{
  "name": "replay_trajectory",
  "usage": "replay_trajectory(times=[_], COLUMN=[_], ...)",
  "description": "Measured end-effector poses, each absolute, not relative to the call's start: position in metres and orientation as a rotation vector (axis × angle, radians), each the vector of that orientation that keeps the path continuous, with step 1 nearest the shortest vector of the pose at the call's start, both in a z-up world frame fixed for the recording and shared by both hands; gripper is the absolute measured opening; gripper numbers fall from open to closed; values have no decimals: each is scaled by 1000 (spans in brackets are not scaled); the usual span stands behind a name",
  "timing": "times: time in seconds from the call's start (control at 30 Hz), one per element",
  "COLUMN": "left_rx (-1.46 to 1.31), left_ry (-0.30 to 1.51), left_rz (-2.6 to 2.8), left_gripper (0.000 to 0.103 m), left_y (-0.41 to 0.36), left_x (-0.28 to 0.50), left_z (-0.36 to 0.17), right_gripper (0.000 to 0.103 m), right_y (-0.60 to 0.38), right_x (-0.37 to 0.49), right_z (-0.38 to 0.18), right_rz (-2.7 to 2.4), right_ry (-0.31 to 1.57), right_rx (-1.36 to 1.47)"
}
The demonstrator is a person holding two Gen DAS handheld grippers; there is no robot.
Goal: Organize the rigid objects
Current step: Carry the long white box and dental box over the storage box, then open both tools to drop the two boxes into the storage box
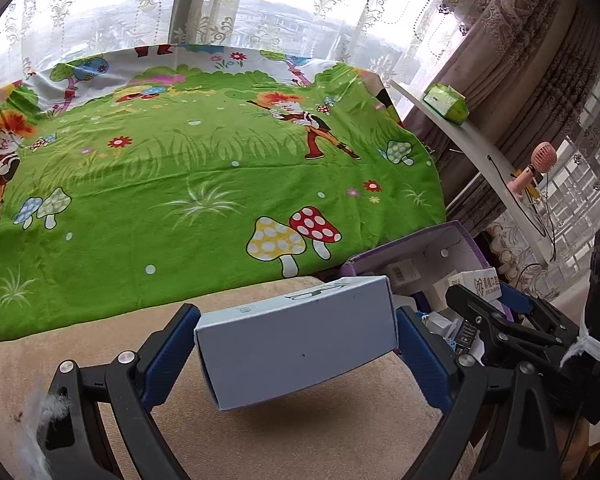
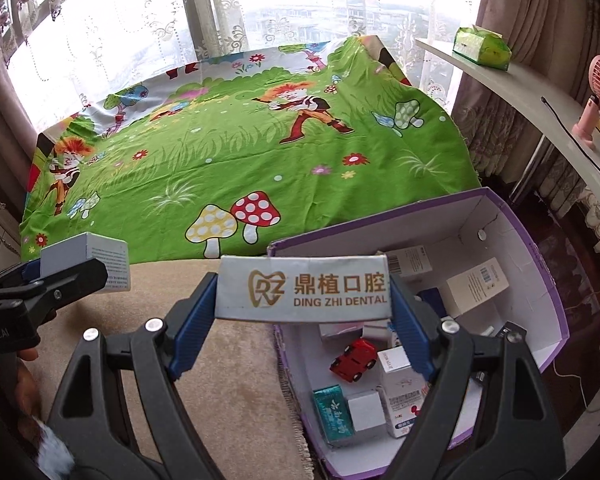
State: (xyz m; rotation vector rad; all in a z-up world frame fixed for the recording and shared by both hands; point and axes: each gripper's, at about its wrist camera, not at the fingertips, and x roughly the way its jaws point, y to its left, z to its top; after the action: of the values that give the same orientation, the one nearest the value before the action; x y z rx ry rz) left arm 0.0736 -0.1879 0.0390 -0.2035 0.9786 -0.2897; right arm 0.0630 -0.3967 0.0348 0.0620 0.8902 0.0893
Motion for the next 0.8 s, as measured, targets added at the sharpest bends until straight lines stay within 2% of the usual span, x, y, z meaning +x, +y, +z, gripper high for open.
replay_trajectory(times=[0.63,0.8], left_rx=[-64,-114], left_ry=[1033,1095], left_rz=[-724,-759], left_gripper=[100,101], left_y=[-316,-314], left_x=[81,87], left_z=[36,22], right_gripper=[84,96], right_y=[-496,-502], right_x=[43,42], right_z=[32,30], right_rz=[-178,-197], right_ry=[900,904], right_rx=[79,84])
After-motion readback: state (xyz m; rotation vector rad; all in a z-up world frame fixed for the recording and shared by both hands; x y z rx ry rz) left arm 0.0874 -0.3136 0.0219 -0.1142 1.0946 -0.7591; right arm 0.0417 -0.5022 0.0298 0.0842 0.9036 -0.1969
